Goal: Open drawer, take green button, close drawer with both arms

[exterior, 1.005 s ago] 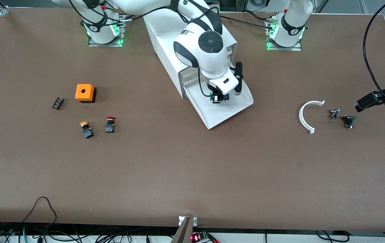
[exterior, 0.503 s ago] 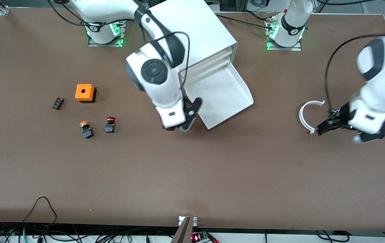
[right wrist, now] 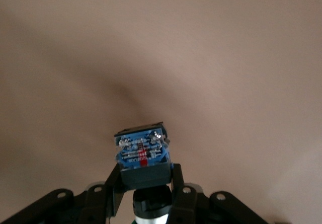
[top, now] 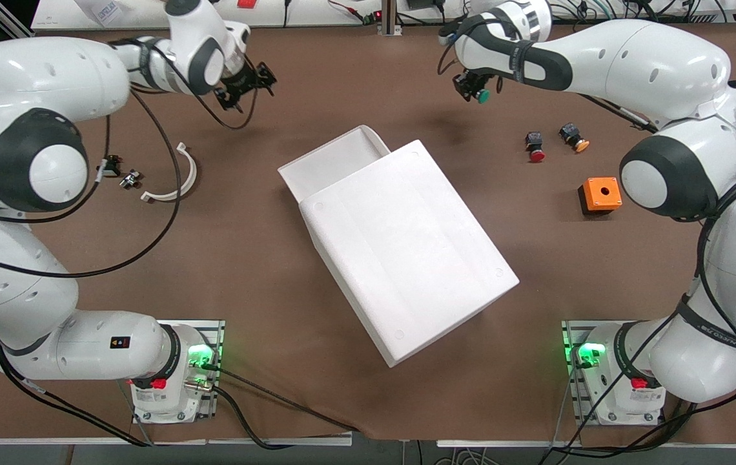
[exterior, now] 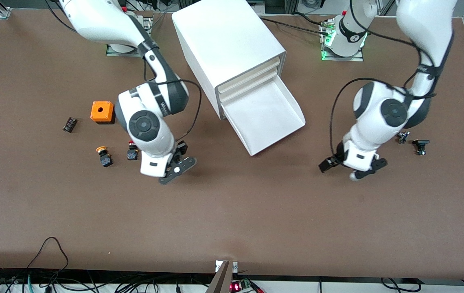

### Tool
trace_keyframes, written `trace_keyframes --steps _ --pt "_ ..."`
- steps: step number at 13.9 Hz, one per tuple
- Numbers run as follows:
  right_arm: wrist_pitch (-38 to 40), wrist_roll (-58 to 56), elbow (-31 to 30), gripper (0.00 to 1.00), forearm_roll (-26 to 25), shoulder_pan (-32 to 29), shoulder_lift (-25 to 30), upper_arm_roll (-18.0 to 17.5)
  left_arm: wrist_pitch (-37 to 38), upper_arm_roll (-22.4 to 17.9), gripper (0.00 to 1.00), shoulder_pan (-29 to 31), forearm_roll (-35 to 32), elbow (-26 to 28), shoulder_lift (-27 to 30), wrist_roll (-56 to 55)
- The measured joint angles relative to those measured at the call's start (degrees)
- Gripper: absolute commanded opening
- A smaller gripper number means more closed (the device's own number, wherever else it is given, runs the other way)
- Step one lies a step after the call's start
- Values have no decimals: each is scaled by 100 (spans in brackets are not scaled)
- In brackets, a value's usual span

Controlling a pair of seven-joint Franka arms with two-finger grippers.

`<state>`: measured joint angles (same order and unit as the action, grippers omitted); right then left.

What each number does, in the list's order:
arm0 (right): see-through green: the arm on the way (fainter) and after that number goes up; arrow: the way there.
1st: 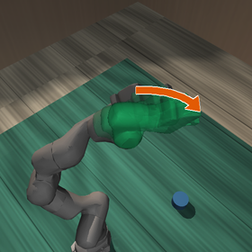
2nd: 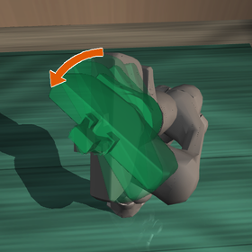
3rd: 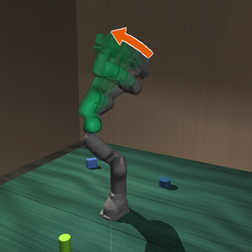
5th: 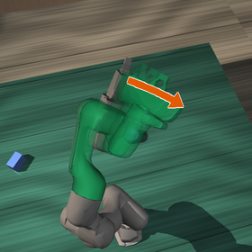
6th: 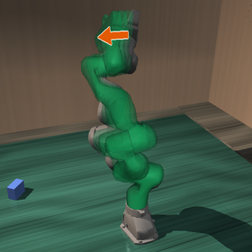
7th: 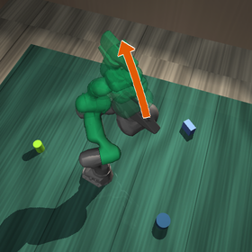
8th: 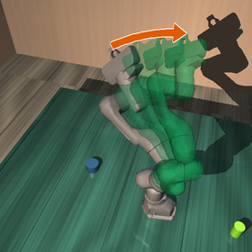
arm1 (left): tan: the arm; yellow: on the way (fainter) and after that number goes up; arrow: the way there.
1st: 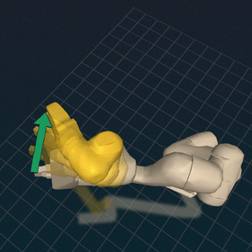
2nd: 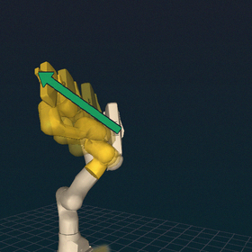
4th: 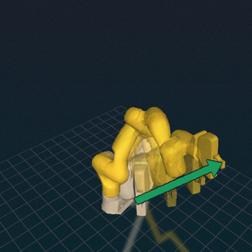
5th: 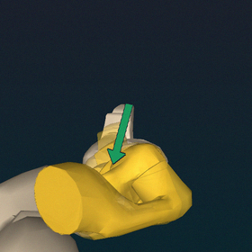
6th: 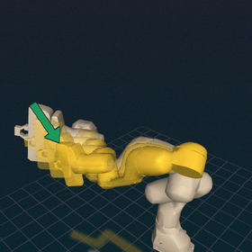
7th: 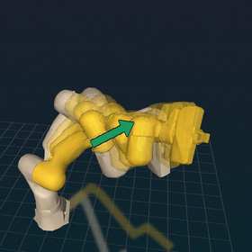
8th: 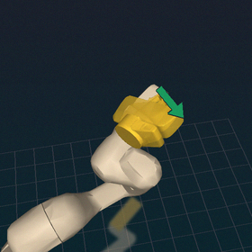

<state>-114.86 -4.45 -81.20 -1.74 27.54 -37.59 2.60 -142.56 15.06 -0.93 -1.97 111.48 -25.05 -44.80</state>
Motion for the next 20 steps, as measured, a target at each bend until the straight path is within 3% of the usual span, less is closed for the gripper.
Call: trace_keyframes --steps 6,8,9,10,11,15,20 --pt "-1157 1860 -1419 19 1 -240 242 108 -76 -81 100 -776 0 166 -374 -1124" --pt "-1799 2565 -2010 28 0 -213 350 84 -76 -78 100 -1051 0 382 -353 -1257" --pt "-2032 2922 -2246 45 -1 -195 379 69 -76 -68 100 -1147 0 511 -322 -1266" --pt "-2153 3186 -2385 95 -1 -181 395 58 -74 -32 100 -1191 0 617 -283 -1261" --pt "-2191 3382 -2458 100 -1 -173 412 49 -73 63 100 -1194 0 717 -233 -1258" --pt "-2086 3691 -2438 100 -1 -175 602 50 82 701 100 -1200 0 1039 46 -1259" --pt "-1206 3718 -1951 100 -2 -181 1253 142 438 1476 100 -1220 0 1216 223 -1265"
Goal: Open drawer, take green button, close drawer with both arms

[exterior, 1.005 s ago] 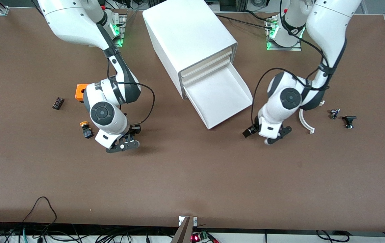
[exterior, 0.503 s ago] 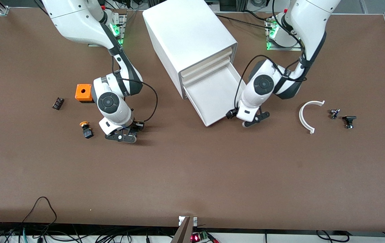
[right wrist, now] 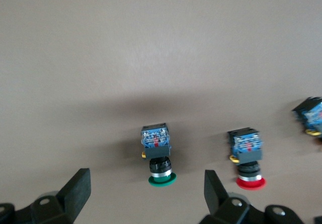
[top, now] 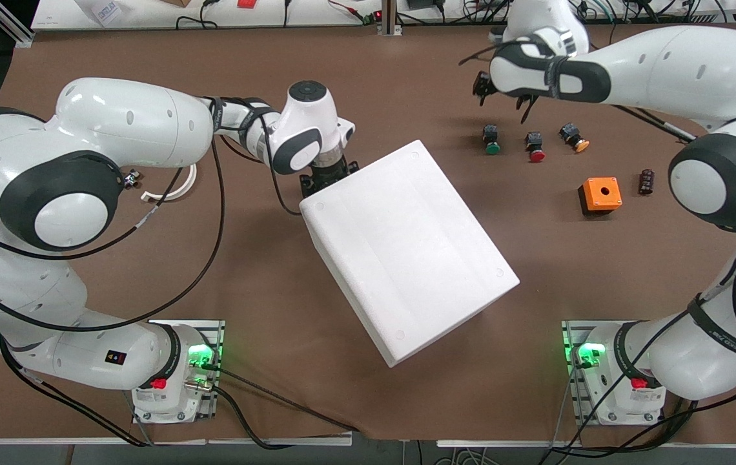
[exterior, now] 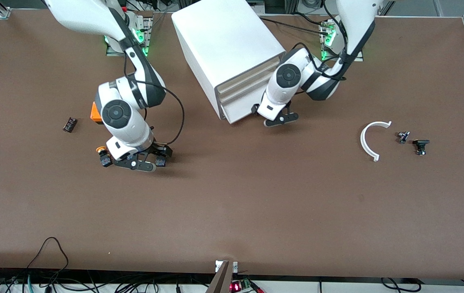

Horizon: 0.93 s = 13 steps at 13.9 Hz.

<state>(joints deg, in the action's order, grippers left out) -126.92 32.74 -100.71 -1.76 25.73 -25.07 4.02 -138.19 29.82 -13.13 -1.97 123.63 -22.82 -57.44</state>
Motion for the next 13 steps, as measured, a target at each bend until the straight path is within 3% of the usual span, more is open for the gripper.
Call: trace_keyframes --steps 3,6,10,13 --pt "665 0 374 100 -2 -54 397 229 21 292 100 -3 0 62 68 0" --pt "1692 -7 1096 100 -8 -408 597 336 -6 283 100 97 0 50 146 -1" --pt "2507 -409 1762 100 -8 -1024 762 216 -93 -14 100 1030 -4 -377 660 81" --pt "2700 -1122 1820 100 -10 -1611 1017 49 357 -354 100 1736 -13 -770 1202 1261"
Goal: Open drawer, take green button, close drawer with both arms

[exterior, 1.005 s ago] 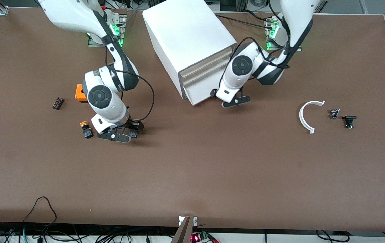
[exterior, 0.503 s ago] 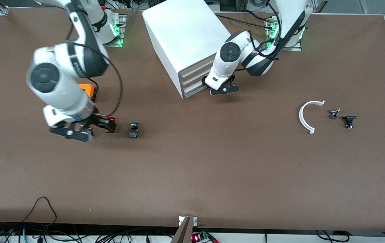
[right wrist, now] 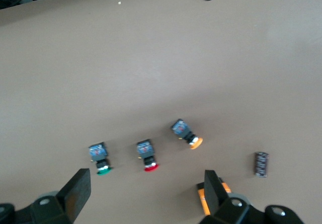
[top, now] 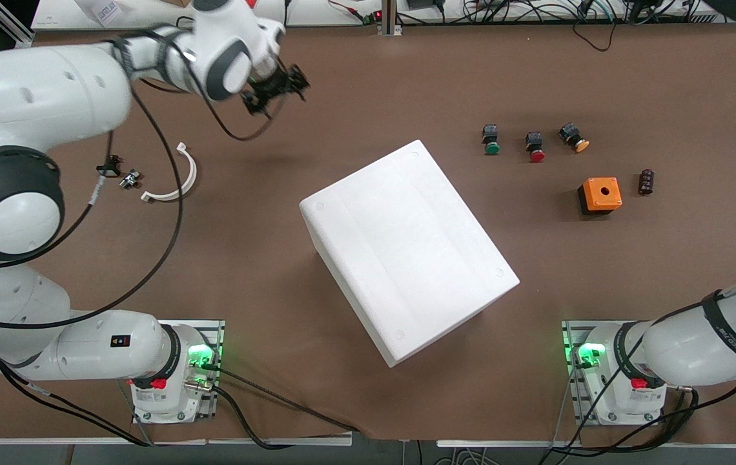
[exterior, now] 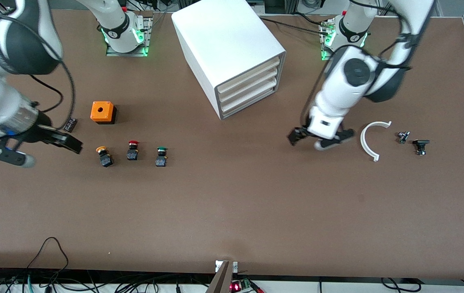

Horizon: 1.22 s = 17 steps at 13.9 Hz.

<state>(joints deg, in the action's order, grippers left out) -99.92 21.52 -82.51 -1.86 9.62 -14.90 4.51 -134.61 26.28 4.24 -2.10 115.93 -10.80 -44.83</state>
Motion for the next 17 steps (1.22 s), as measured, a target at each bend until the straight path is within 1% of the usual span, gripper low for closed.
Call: trace_keyframes --steps 2,4,6,7,10,12,17 --pt "118 -638 0 100 0 -404 146 -24 868 -131 100 239 0 -230 442 793" --pt "154 -1450 0 100 1 -755 234 -24 2033 -371 100 256 0 -663 898 1407" --pt "177 -1975 0 100 1 -962 313 -6 2963 -757 100 249 0 -1037 1323 2202" --pt "234 -2081 0 100 1 -992 375 29 3234 -991 100 249 0 -1120 1517 2618" --pt "566 -2199 0 100 1 -1005 611 52 3589 -1572 100 248 0 -1159 1892 3527" --pt "837 -2328 -1 100 1 -1005 698 52 3717 -1806 100 249 0 -1161 1992 3937" --pt "1220 -2183 -118 100 1 -1009 787 83 3777 -1838 100 201 41 -1175 2002 4081"
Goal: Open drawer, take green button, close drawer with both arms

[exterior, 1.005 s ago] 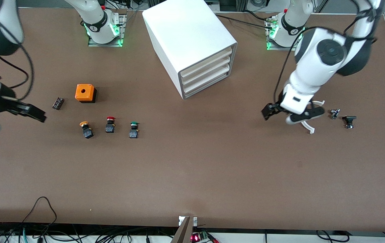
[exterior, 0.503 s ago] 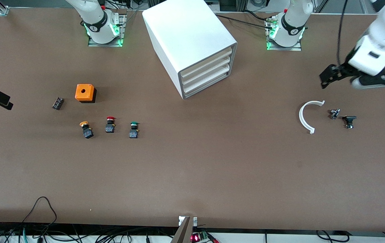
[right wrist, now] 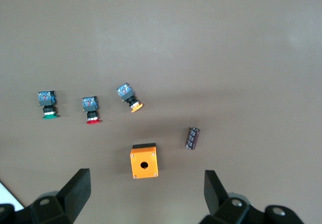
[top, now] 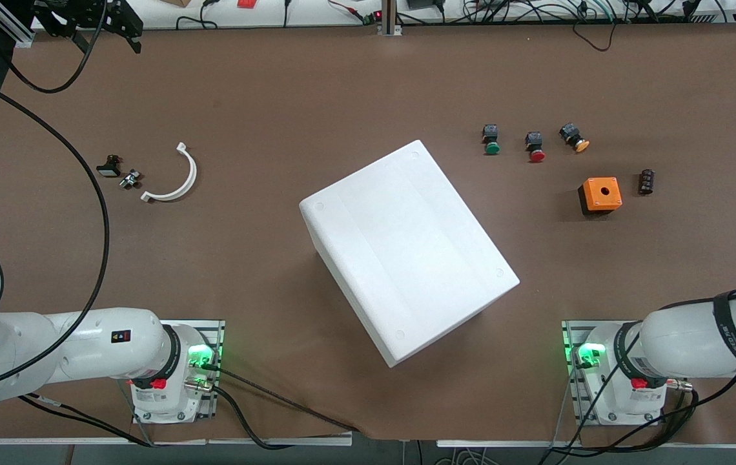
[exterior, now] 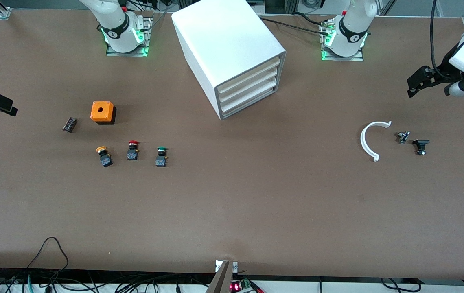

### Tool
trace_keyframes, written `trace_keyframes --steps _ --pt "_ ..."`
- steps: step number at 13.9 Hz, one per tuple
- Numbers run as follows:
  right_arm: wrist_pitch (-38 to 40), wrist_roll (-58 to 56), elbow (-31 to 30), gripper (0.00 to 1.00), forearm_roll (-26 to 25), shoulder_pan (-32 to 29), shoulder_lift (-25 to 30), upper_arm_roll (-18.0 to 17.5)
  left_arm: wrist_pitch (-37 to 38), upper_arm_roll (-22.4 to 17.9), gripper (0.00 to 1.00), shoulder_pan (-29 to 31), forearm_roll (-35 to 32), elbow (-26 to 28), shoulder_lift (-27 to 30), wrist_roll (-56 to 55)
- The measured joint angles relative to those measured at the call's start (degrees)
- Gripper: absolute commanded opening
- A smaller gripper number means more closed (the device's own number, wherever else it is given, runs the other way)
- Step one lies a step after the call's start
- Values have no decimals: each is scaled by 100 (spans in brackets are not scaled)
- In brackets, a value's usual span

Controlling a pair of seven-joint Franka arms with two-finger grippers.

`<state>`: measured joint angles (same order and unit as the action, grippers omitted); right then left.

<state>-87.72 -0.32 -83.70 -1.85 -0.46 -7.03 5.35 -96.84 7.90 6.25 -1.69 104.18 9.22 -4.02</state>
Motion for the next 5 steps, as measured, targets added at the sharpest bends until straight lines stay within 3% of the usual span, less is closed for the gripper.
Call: trace_keyframes --steps 5 --pt "3 25 -469 100 0 0 496 1 55 6 100 -32 71 -68 -3 0"
